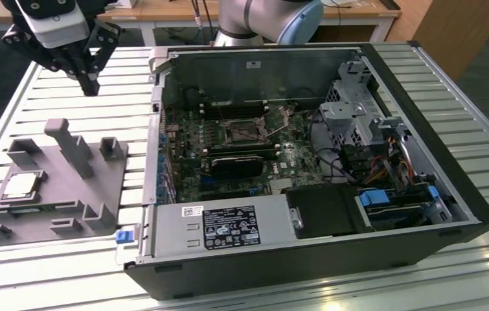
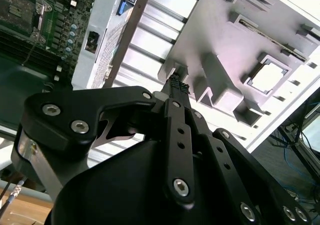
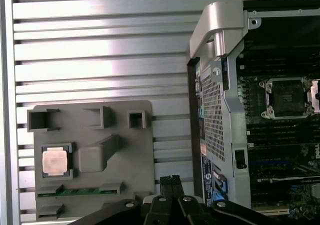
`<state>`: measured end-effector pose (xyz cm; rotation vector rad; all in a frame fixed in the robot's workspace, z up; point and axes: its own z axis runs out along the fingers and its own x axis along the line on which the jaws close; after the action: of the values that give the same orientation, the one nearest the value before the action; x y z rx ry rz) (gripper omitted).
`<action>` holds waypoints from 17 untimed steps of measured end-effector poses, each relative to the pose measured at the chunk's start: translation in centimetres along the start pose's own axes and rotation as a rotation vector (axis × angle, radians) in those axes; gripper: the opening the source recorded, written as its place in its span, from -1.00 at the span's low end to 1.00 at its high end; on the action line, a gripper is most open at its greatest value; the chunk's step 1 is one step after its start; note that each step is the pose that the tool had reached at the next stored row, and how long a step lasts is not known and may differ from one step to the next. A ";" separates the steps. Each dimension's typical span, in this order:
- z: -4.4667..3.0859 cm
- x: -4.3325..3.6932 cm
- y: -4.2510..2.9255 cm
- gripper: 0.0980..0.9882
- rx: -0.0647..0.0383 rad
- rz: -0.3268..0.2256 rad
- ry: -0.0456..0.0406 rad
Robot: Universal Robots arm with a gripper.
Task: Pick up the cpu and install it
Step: 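Reach for the cpu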
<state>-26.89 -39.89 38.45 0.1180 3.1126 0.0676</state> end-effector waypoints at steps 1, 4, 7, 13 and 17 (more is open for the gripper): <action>0.01 0.07 -0.01 -0.98 0.000 0.000 0.0000; 0.04 0.28 -0.02 -0.98 0.000 0.000 0.0001; 0.07 0.50 -0.04 -0.98 0.000 0.000 0.0000; 0.15 0.97 -0.08 -0.98 0.000 0.000 0.0001; 0.21 1.28 -0.11 -0.98 0.000 0.000 0.0002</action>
<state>-28.17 -39.89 38.21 0.1180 3.1128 0.0676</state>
